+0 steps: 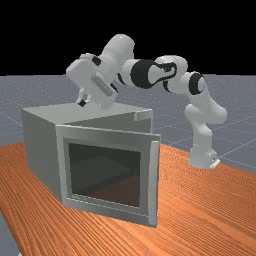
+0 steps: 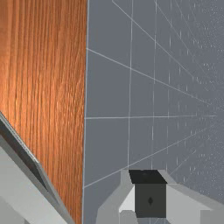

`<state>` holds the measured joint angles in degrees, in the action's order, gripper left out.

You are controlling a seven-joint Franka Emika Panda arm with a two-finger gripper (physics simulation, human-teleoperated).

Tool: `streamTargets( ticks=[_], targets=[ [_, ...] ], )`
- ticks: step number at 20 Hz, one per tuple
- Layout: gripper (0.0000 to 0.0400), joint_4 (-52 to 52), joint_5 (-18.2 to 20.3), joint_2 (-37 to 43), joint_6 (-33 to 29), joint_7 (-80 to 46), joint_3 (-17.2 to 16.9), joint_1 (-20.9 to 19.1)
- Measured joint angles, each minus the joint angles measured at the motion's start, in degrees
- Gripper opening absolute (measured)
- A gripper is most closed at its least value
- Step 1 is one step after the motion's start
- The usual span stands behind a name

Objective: Close the microwave

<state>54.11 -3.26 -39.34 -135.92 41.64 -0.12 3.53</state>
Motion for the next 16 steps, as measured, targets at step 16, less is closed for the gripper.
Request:
streamTargets(
  ticks=[16],
  targets=[
    [0.0, 3.0, 0.4, -3.4, 1.1, 0.2, 0.3, -0.4]
  ],
)
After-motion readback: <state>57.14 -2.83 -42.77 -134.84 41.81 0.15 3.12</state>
